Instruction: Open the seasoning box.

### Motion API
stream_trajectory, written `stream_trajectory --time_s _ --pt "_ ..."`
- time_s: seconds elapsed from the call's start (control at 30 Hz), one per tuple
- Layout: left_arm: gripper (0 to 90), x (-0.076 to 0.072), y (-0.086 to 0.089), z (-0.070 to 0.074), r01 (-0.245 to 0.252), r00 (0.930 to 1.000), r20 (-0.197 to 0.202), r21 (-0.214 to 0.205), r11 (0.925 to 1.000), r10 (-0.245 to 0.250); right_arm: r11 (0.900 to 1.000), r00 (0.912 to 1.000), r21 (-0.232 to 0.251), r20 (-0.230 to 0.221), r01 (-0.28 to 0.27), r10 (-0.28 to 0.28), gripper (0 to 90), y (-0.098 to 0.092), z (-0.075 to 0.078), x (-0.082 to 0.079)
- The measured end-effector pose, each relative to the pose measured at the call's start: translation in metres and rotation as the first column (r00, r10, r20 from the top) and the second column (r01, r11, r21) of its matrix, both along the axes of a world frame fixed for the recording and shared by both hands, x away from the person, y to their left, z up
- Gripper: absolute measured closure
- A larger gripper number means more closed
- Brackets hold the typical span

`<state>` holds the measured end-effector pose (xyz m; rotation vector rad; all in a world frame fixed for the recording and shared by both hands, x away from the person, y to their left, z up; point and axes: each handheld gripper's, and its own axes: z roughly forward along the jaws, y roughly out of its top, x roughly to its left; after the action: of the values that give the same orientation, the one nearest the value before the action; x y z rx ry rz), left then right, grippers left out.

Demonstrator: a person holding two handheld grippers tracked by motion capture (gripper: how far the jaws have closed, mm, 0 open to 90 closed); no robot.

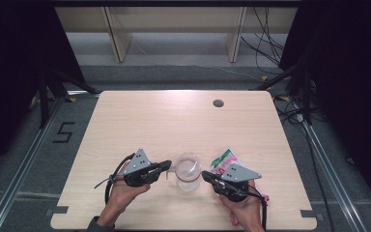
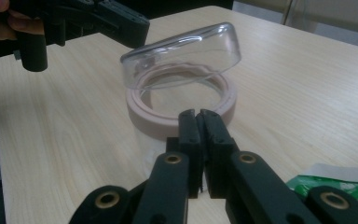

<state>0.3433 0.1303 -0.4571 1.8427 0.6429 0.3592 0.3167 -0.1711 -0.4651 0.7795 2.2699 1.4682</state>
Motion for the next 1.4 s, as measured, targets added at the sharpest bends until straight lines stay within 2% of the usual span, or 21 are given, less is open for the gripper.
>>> stream_trajectory --time_s 0.23,0.27,0.3,0.37,0.43,0.5,0.53,0.57,0.63,0.77,0.87,0.97,1.0,1.03,1.1,1.2,1.23,1.3,1.33,1.37,1.4 --pt "86.9 0.0 0.001 0.0 0.008 0.9999 0.007 0.018 0.9998 -0.008 0.9996 0.9999 0.027 -0.002 0.011 -0.011 88.9 0.007 0.006 0.0" --pt "85.7 -0.001 0.0 0.0 -0.003 1.0 0.003 0.006 1.0 0.003 0.9997 0.9999 0.021 0.011 -0.007 0.007 88.8 0.006 0.007 0.002" --pt "84.1 -0.001 0.001 0.0 0.001 1.0 -0.001 0.002 1.0 -0.001 0.9993 1.0 0.037 0.002 0.007 -0.007 88.8 0.008 0.008 0.001" --pt "77.2 -0.002 0.002 0.002 0.01 0.9999 0.005 0.004 0.9999 -0.01 0.9998 0.9998 0.019 0.021 -0.006 0.006 88.7 0.007 0.01 0.003" --pt "70.8 -0.004 0.004 0.002 0.006 0.9999 0.009 0.022 0.9997 -0.006 0.9996 1.0 0.027 -0.004 -0.003 0.003 88.3 0.007 0.011 0.002" --pt "65.7 -0.007 0.006 0.003 0.012 0.9995 0.029 0.034 0.9993 -0.013 0.999 0.9997 0.042 0.022 -0.013 0.012 87.9 0.009 0.01 0.005" --pt "63.4 -0.009 0.008 0.003 0.024 0.9988 0.042 0.051 0.9984 -0.026 0.9992 0.9997 0.038 -0.021 0.009 -0.008 87.9 0.009 0.012 0.001" --pt "61.4 -0.013 0.008 0.002 0.016 0.9998 0.015 0.03 0.9994 -0.016 0.9993 1.0 0.037 -0.004 0.0 0.0 88.0 0.009 0.011 0.004" --pt "58.4 -0.018 0.011 0.001 0.03 0.9992 0.023 0.054 0.9981 -0.031 0.9991 0.9999 0.042 -0.008 -0.008 0.008 88.0 0.011 0.012 0.004" --pt "54.9 -0.024 0.015 -0.003 0.019 0.9998 0.003 0.057 0.9982 -0.019 0.9991 0.9998 0.038 -0.012 -0.017 0.017 88.4 0.014 0.013 0.005" --pt "52.3 -0.027 0.017 -0.007 0.018 0.9998 -0.007 0.068 0.9975 -0.017 0.999 0.9996 0.038 0.016 -0.025 0.024 88.4 0.018 0.015 0.007" --pt "49.2 -0.026 0.019 -0.01 0.036 0.9992 0.016 0.095 0.9949 -0.038 0.9993 0.9998 0.032 0.015 -0.016 0.016 88.4 0.022 0.02 0.007" --pt "47.9 -0.029 0.018 -0.012 0.016 0.9998 -0.016 0.072 0.9973 -0.015 0.9993 0.9997 0.033 0.012 -0.019 0.019 88.4 0.024 0.021 0.007" --pt "46.6 -0.03 0.018 -0.013 0.011 0.9997 -0.021 0.076 0.9971 -0.009 0.999 0.9998 0.04 0.006 -0.018 0.017 88.4 0.027 0.023 0.007" --pt "43.5 -0.031 0.02 -0.014 0.015 0.9995 -0.03 0.068 0.9976 -0.013 0.9988 0.9985 0.034 0.044 -0.036 0.034 88.3 0.031 0.025 0.01" --pt "40.9 -0.034 0.021 -0.016 0.005 0.9993 -0.038 0.066 0.9978 -0.003 0.999 0.9991 0.026 0.021 -0.037 0.037 88.8 0.037 0.028 0.009" --pt "38.9 -0.034 0.023 -0.015 0.005 0.9993 -0.038 0.082 0.9966 -0.002 0.9988 0.9987 0.028 0.032 -0.04 0.039 88.8 0.039 0.03 0.009" --pt "37.9 -0.034 0.024 -0.016 -0.002 0.999 -0.045 0.072 0.9974 0.005 0.999 0.9967 0.012 0.069 -0.044 0.043 88.8 0.042 0.032 0.011" --pt "37.5 -0.034 0.026 -0.017 -0.005 0.9991 -0.042 0.074 0.9972 0.008 0.9985 0.9963 0.017 0.069 -0.053 0.051 88.8 0.044 0.034 0.011" --pt "37.1 -0.035 0.027 -0.017 -0.005 0.9989 -0.046 0.067 0.9978 0.008 0.9986 0.9983 0.026 0.037 -0.047 0.046 88.8 0.047 0.036 0.008" --pt "36.9 -0.035 0.028 -0.017 -0.007 0.9988 -0.049 0.071 0.9975 0.011 0.9987 0.998 0.02 0.043 -0.048 0.047 88.8 0.048 0.037 0.008"
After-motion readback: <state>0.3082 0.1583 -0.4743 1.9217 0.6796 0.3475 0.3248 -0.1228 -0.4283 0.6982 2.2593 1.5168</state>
